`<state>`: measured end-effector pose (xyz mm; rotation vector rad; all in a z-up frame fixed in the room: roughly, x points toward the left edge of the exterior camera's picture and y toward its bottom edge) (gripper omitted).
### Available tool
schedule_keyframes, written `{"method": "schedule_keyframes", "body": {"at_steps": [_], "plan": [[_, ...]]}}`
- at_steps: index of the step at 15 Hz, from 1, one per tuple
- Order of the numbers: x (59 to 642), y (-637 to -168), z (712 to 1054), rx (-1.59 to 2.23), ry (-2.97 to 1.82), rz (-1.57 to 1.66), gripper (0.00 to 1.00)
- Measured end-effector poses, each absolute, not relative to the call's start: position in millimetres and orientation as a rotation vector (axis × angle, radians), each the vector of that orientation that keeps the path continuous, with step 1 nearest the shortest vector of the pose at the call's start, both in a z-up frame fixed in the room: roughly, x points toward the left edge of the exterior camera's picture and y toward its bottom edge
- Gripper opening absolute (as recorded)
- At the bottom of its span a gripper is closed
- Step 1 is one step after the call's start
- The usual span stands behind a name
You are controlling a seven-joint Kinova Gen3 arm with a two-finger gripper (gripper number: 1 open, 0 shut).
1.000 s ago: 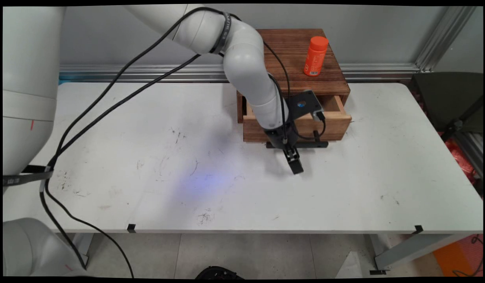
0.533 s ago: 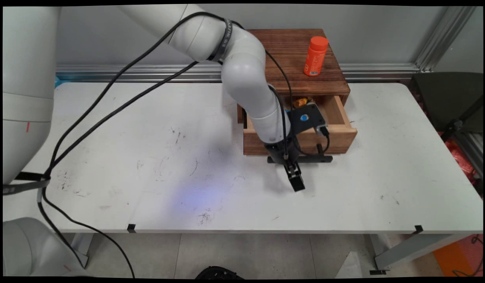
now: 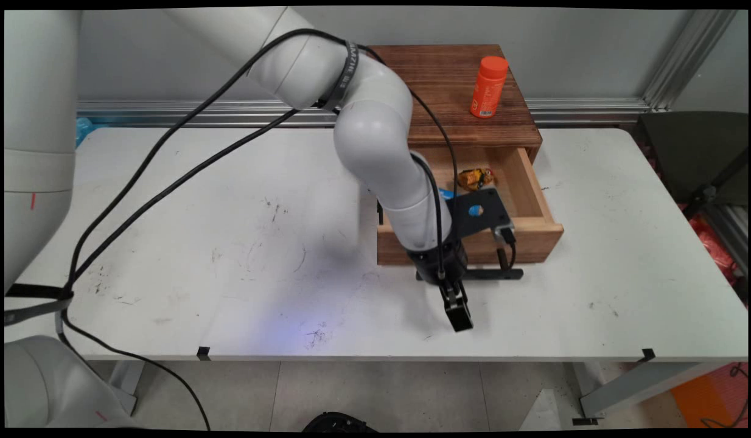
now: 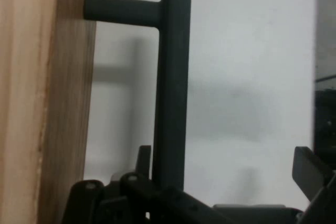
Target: Open the drawer
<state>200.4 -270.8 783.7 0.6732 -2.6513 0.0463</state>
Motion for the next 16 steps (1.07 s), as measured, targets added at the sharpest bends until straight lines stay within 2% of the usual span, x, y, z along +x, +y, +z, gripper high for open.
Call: {"method": "schedule_keyframes", "body": {"at_steps": [16], "plan": [[179.1,-204.5,795.9,0.601,-2.659,-0.021,1.0]]}}
